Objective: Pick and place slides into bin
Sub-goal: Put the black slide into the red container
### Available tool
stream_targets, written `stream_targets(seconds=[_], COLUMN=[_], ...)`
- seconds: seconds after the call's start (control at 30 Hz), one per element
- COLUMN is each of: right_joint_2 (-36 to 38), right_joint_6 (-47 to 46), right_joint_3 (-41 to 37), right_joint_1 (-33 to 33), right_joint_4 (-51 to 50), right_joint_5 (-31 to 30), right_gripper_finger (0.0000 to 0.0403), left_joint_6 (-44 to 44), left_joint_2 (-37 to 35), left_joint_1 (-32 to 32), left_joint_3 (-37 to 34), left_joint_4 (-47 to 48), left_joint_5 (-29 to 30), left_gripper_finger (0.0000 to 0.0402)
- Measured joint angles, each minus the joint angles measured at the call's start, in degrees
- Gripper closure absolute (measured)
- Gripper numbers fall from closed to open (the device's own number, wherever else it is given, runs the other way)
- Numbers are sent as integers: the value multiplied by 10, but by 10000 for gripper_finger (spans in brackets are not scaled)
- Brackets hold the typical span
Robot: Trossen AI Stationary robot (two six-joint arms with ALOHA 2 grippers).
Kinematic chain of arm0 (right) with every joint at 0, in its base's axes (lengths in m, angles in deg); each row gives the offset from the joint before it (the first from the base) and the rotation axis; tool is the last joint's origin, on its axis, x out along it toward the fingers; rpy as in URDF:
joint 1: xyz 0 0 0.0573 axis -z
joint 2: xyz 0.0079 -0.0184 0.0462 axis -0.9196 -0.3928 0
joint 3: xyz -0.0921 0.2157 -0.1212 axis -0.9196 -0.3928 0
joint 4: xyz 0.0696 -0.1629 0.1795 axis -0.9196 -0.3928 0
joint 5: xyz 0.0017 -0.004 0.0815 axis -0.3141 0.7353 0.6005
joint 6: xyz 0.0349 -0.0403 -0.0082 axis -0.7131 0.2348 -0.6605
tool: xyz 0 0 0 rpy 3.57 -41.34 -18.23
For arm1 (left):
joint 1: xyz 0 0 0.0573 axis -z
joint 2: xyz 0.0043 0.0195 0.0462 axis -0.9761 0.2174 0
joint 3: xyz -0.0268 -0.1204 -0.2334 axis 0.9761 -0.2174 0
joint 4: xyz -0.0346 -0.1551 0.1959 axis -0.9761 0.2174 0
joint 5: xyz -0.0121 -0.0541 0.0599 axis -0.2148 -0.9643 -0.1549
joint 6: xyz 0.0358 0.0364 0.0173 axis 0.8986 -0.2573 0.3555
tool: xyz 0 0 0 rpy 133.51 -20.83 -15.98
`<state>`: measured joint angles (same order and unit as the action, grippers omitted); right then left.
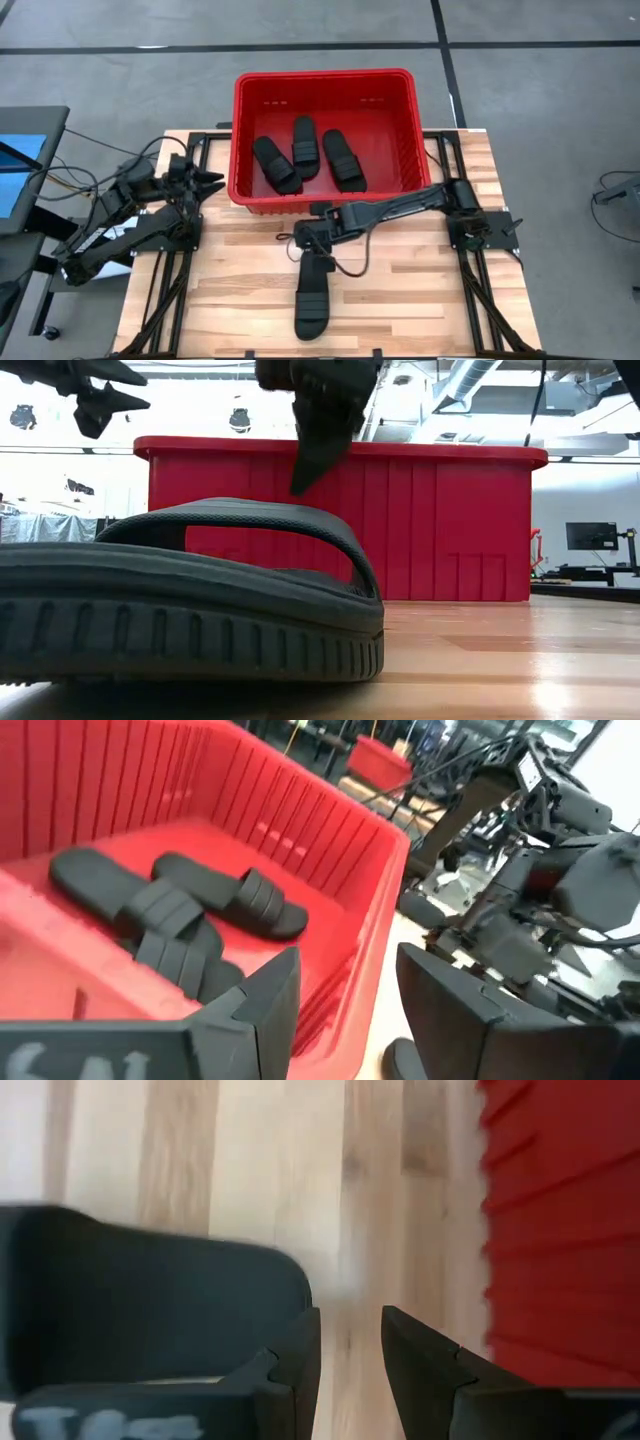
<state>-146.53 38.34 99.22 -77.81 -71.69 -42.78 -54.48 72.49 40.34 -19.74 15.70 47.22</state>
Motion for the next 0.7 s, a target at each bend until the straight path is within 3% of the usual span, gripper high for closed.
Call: stream_targets(seconds=[0.17,0.43,0.7], right_joint_2=[-15,-23,-59], right_joint_6=[-14,-13,-12], right_joint_3=[1,0,2], right_joint_1=[16,18,24], right_joint_4=[-4,-14,19], right_joint_5=[71,108,181], right_gripper_finger=[303,303,303], left_joint_6=[0,0,3], left_joint_2=[0,0,0], left_joint_1=[0,0,0], left_joint_3=[0,0,0], left_joint_4=[25,31,31], left_joint_5=[0,1,7], left_gripper_finger=[244,244,244])
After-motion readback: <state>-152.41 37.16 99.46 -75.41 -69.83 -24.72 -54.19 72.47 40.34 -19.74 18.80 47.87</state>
